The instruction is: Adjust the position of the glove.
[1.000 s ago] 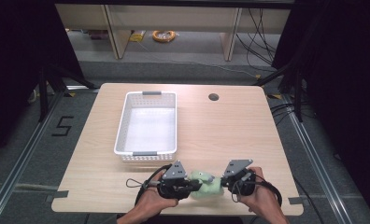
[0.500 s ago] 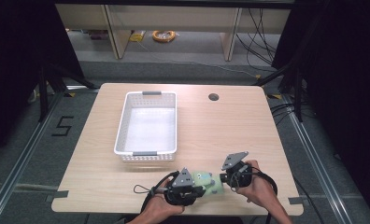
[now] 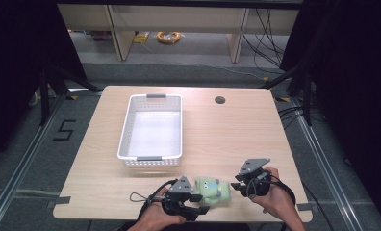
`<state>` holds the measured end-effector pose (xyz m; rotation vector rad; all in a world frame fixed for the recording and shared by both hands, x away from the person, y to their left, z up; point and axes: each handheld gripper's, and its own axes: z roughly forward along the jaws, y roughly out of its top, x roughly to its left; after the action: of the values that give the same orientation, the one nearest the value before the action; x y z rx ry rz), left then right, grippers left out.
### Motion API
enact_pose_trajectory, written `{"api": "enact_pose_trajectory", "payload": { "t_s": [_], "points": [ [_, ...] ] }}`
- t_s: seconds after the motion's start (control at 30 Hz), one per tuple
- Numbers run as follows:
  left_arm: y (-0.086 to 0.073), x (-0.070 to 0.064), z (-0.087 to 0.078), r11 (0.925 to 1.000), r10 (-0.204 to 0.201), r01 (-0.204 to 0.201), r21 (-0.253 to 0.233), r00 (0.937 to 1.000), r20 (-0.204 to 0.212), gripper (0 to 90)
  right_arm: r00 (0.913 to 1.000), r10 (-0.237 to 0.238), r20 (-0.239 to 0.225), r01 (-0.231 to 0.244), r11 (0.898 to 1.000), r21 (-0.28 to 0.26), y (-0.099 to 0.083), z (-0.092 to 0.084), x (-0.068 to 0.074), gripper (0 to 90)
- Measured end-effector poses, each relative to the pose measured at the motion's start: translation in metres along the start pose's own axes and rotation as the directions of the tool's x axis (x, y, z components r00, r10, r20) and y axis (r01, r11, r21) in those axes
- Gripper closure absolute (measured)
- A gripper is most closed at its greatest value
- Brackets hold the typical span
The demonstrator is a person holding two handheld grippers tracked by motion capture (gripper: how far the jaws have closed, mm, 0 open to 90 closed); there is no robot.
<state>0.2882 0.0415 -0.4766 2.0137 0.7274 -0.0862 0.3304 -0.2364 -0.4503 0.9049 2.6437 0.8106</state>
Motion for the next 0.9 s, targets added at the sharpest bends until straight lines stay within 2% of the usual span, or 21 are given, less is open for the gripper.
{"api": "enact_pose_trajectory", "payload": {
  "t_s": [0.07, 0.1, 0.13, 0.17, 0.23, 0.27, 0.3, 0.37, 0.4, 0.43, 0.47, 0.5, 0.57, 0.6, 0.63, 0.67, 0.73, 0.8, 0.9],
  "points": [
    [0.002, 0.005, -0.009, 0.9995, -0.003, 0.003, -0.032, 0.9999, -0.011, 49.9, 0.9996, 0.017, -0.022, -0.017, 1.000, -0.019, 0.000, -0.004, 0.002, 61.0],
    [0.003, 0.007, -0.012, 0.9986, -0.030, 0.029, -0.043, 0.9993, -0.024, 49.9, 0.9994, 0.024, -0.024, -0.025, 0.999, -0.033, 0.000, -0.002, 0.004, 59.5],
    [0.004, 0.011, -0.014, 0.9984, -0.018, 0.016, -0.054, 0.9993, -0.032, 49.9, 0.9991, 0.030, -0.029, -0.031, 0.999, -0.037, 0.000, -0.002, 0.006, 57.6],
    [0.005, 0.015, -0.015, 0.9977, -0.026, 0.023, -0.064, 0.9987, -0.044, 49.9, 0.9978, 0.056, -0.036, -0.057, 0.997, -0.046, 0.001, -0.002, 0.007, 56.9],
    [0.006, 0.021, -0.016, 0.9959, -0.052, 0.046, -0.077, 0.9963, -0.069, 49.3, 0.9909, 0.107, -0.082, -0.111, 0.993, -0.042, 0.002, -0.001, 0.011, 53.0],
    [0.007, 0.024, -0.016, 0.9951, -0.074, 0.069, -0.071, 0.9943, -0.076, 49.3, 0.9909, 0.107, -0.082, -0.111, 0.993, -0.042, 0.002, -0.001, 0.011, 53.0],
    [0.007, 0.026, -0.014, 0.9941, -0.072, 0.064, -0.088, 0.9928, -0.095, 49.0, 0.9919, 0.103, -0.074, -0.108, 0.993, -0.057, 0.002, 0.001, 0.010, 51.2],
    [0.008, 0.030, -0.012, 0.9946, -0.085, 0.079, -0.068, 0.9921, -0.092, 47.8, 0.9866, 0.144, -0.076, -0.149, 0.987, -0.062, 0.003, 0.004, 0.012, 47.0],
    [0.008, 0.031, -0.010, 0.9934, -0.102, 0.095, -0.064, 0.9887, -0.110, 47.0, 0.9840, 0.156, -0.087, -0.160, 0.986, -0.046, 0.004, 0.005, 0.010, 45.9],
    [0.009, 0.033, -0.008, 0.9918, -0.117, 0.111, -0.064, 0.9884, -0.097, 46.2, 0.9837, 0.158, -0.085, -0.163, 0.985, -0.056, 0.004, 0.008, 0.009, 45.1],
    [0.011, 0.034, -0.005, 0.9906, -0.128, 0.122, -0.062, 0.9868, -0.100, 45.8, 0.9766, 0.192, -0.096, -0.197, 0.979, -0.048, 0.004, 0.010, 0.010, 44.1],
    [0.012, 0.036, -0.003, 0.9906, -0.129, 0.124, -0.058, 0.9865, -0.100, 45.6, 0.9721, 0.211, -0.103, -0.215, 0.976, -0.029, 0.005, 0.011, 0.009, 43.0],
    [0.016, 0.038, 0.003, 0.9905, -0.133, 0.127, -0.051, 0.9848, -0.112, 45.0, 0.9716, 0.217, -0.095, -0.221, 0.974, -0.037, 0.005, 0.015, 0.007, 41.6],
    [0.017, 0.038, 0.006, 0.9901, -0.136, 0.132, -0.047, 0.9847, -0.108, 44.9, 0.9682, 0.228, -0.102, -0.232, 0.972, -0.029, 0.005, 0.016, 0.007, 41.4],
    [0.018, 0.040, 0.009, 0.9903, -0.137, 0.133, -0.037, 0.9846, -0.109, 44.5, 0.9641, 0.245, -0.102, -0.250, 0.967, -0.042, 0.005, 0.018, 0.008, 41.3],
    [0.018, 0.041, 0.012, 0.9906, -0.135, 0.131, -0.039, 0.9822, -0.131, 44.0, 0.9646, 0.245, -0.097, -0.249, 0.968, -0.025, 0.005, 0.018, 0.008, 41.0],
    [0.017, 0.047, 0.016, 0.9889, -0.148, 0.147, -0.018, 0.9791, -0.139, 43.5, 0.9652, 0.243, -0.095, -0.247, 0.969, -0.025, 0.004, 0.022, 0.007, 40.9],
    [0.014, 0.048, 0.020, 0.9857, -0.167, 0.169, 0.000, 0.9751, -0.146, 43.3, 0.9685, 0.235, -0.081, -0.236, 0.972, 0.002, 0.002, 0.026, 0.006, 40.7],
    [0.010, 0.047, 0.023, 0.9828, -0.171, 0.179, 0.045, 0.9747, -0.144, 40.7, 0.9616, 0.262, -0.082, -0.261, 0.965, 0.024, -0.003, 0.032, 0.004, 40.6]
  ]
}}
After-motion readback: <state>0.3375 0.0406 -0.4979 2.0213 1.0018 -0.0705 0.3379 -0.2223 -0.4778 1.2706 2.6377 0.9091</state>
